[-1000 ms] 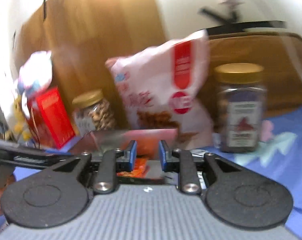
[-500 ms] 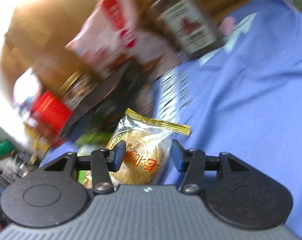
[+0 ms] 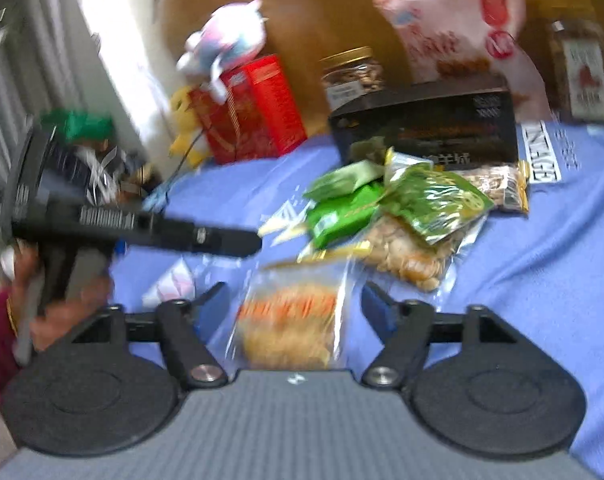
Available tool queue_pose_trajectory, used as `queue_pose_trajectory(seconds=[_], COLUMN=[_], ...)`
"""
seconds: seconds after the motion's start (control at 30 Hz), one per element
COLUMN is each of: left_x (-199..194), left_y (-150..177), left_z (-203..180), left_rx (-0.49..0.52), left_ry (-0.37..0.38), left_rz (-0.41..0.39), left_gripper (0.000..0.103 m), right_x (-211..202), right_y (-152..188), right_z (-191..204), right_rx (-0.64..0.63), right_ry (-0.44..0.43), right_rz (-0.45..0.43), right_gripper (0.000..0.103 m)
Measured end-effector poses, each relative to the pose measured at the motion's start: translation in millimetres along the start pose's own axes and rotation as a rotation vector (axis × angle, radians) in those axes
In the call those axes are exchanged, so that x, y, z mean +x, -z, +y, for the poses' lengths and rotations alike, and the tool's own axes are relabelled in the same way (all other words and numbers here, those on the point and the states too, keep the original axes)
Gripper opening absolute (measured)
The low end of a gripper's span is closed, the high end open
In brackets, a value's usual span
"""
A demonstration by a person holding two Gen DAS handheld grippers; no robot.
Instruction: Organize snacks
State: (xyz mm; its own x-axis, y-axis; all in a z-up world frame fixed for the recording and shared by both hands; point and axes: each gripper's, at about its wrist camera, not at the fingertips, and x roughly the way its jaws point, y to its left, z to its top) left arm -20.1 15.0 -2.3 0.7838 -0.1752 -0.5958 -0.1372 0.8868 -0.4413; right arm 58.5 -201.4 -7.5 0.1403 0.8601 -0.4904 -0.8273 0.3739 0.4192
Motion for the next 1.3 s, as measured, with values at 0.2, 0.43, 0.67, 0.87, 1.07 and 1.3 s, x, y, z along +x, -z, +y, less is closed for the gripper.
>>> queue_pose_trajectory(seconds=[0.2, 0.43, 0.67, 0.87, 1.07, 1.3], left_x=[20, 26, 7, -7, 7, 60], left_y=[4, 20, 22, -7, -68, -147], left_z=[-7, -10, -16, -29, -43, -27], left_rx=[0.021, -0.041, 0.037, 0.123, 0.211, 0.179], left_ry=[0.008, 0.099, -0.027, -0.044, -0.072, -0.125], left_rz=[0.089, 0.163, 0.074, -0.031, -0.148, -0.185], left_gripper=[0.065, 0.054, 0.045, 0.043, 0.044, 0.045], right_x=[-1, 6, 16, 17, 31, 74], right_y=[31, 40, 34, 16, -32, -103], right_z=[10, 25, 36, 39, 27, -25], right_rx=[-0.089, -0.244, -0.276, -0.294, -0.328, -0.235], right_ry=[0.075, 0.145, 0.138, 0.157, 0.223, 0.232], right_rz=[0.062, 0.065, 0.053, -0.021, -0.133, -0.157], right_gripper=[0.088, 0.081, 0.05, 0.045, 0.045, 0.045])
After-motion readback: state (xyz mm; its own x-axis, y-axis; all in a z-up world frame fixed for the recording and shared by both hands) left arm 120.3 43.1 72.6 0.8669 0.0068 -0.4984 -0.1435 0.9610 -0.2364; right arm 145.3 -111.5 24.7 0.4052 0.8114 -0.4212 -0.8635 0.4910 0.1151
